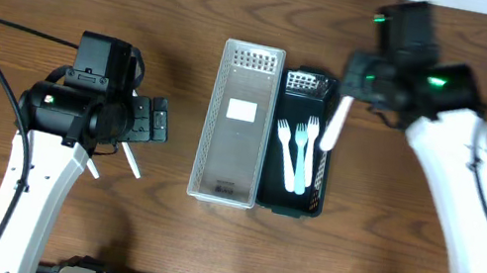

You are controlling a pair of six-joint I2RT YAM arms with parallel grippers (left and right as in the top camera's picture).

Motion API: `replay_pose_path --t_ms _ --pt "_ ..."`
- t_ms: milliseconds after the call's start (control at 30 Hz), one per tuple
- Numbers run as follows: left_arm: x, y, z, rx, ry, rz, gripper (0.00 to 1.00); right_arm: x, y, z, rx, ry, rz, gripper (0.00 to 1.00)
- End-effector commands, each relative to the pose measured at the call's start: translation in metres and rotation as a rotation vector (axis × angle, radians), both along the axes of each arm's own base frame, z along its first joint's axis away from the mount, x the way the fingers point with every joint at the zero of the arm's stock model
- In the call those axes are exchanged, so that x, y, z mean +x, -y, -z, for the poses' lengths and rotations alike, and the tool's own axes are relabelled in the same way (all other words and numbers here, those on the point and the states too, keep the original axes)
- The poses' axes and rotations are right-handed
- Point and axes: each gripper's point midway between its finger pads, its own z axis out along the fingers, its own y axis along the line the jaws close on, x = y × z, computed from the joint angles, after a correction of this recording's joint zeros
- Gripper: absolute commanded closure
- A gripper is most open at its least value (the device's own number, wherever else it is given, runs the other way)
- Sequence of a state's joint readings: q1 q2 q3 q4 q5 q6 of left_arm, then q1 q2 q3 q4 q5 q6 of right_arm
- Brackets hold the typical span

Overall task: Pack container
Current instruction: 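Carry the spoon over the black basket and release it, then raise right gripper and park it at the right side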

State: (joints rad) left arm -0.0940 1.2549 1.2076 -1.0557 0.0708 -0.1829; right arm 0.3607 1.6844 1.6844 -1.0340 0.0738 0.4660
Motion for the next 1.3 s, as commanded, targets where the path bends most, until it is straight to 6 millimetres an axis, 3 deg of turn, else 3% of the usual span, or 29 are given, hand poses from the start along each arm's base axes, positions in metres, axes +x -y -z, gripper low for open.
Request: replay_pose_path --t_ms 0,233,333,533,667,733,800,933,1033,1133,1267 --pt "0.0 -0.003 -0.002 0.013 0.002 -0.003 0.02 -0.002 -0.024 0.044 -0.042 -0.109 -0.044 0.99" --pt "0.0 -0.003 -0.002 0.013 0.001 -0.004 0.02 -0.009 -0.049 0.127 -0.129 -0.296 -0.106 0.99" --pt "0.0 -0.003 -0.002 0.013 0.001 -0.003 0.02 -0.012 -0.055 0.144 -0.146 -0.329 -0.12 0.98" --pt "0.0 -0.003 -0.002 0.013 0.0 -0.003 0.02 -0.008 -0.059 0.144 -0.149 -0.31 -0.148 0.63" --pt "-0.001 -0.003 -0.001 0.013 -0.004 -0.003 0.02 -0.005 -0.058 0.131 -0.15 -0.277 -0.18 0.51" --pt "-0.002 -0.003 -0.001 0.013 -0.005 -0.004 0.02 -0.001 -0.057 0.116 -0.14 -0.241 -0.189 0.38" --pt "-0.003 -0.003 -0.002 0.013 -0.003 -0.003 0.02 0.003 -0.056 0.096 -0.135 -0.191 -0.213 0.29" --pt "-0.006 -0.004 -0.008 0.011 0.016 -0.003 0.02 0.007 -0.045 0.045 -0.113 -0.075 -0.211 0.27" --pt "-0.011 -0.004 -0.015 0.01 0.038 -0.003 0.02 0.01 -0.021 0.006 -0.095 0.017 -0.152 0.26" --pt "-0.018 -0.005 -0.023 0.008 0.06 -0.003 0.02 0.011 0.019 -0.022 -0.08 0.07 -0.062 0.21" --pt "-0.025 -0.006 -0.034 0.002 0.101 -0.01 0.02 0.005 0.082 -0.02 -0.066 0.003 0.076 0.2"
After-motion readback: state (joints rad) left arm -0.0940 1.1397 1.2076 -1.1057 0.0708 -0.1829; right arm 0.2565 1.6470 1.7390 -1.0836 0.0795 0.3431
